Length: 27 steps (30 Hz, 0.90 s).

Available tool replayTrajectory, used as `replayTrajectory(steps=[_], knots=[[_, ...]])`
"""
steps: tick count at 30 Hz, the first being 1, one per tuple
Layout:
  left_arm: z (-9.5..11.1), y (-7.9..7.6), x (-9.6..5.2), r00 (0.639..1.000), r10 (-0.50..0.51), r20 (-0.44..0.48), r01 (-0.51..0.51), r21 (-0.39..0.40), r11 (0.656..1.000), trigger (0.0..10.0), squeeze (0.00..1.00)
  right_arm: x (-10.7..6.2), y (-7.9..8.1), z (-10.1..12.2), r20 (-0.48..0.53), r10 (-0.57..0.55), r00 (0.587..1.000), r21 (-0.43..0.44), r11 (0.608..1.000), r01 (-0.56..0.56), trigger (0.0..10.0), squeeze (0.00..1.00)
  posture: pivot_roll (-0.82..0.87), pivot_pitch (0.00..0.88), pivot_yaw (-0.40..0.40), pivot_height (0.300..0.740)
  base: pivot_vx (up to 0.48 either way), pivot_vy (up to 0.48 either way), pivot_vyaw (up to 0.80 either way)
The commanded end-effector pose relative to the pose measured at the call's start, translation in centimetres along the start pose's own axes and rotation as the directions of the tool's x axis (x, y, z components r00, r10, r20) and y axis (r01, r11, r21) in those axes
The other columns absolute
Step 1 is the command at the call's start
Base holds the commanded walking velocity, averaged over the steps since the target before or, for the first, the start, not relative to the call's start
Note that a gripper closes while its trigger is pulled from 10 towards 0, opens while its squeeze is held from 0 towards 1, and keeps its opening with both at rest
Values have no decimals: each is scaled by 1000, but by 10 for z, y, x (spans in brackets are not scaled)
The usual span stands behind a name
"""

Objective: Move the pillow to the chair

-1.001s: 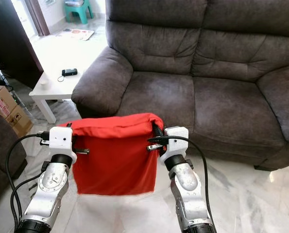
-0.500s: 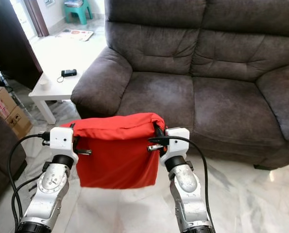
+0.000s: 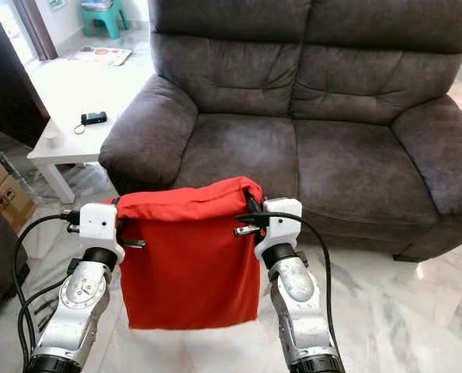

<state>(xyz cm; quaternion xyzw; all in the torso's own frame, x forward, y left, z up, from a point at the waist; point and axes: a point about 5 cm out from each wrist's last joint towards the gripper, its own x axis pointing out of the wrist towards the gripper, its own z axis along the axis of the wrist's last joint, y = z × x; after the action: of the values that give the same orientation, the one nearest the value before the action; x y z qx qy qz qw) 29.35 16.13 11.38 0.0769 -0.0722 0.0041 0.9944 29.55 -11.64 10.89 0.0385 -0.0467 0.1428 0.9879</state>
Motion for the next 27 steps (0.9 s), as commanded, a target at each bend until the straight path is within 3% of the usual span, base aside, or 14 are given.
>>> replayTrajectory(steps=[1, 8, 13, 18, 27], knots=[[27, 2, 8, 992, 6, 126, -7, 9, 1000, 10000, 0, 3, 1, 8, 39, 6, 999, -9, 1000, -6, 10000, 0, 69, 19, -12, 740, 0, 0, 0], [28, 3, 8, 991, 9, 131, -10, 7, 1000, 10000, 0, 6, -1, 8, 19, 7, 1000, -7, 1000, -6, 10000, 0, 68, 28, -15, 740, 0, 0, 0], [28, 3, 8, 991, 10, 133, -11, 10, 1000, 10000, 0, 7, 0, 10, 41, 15, 999, 6, 1000, -15, 10000, 0, 69, 29, -17, 740, 0, 0, -765], [28, 5, 8, 991, 11, 132, -13, 12, 1000, 10000, 0, 8, -1, 13, 53, 11, 999, -7, 1000, -10, 10000, 0, 70, 30, -18, 740, 0, 0, 0], [29, 6, 9, 990, 20, 142, -21, 10, 1000, 10000, 0, 10, -2, 14, 60, 15, 998, -10, 1000, -14, 10000, 0, 72, 27, -23, 740, 0, -314, 0]])
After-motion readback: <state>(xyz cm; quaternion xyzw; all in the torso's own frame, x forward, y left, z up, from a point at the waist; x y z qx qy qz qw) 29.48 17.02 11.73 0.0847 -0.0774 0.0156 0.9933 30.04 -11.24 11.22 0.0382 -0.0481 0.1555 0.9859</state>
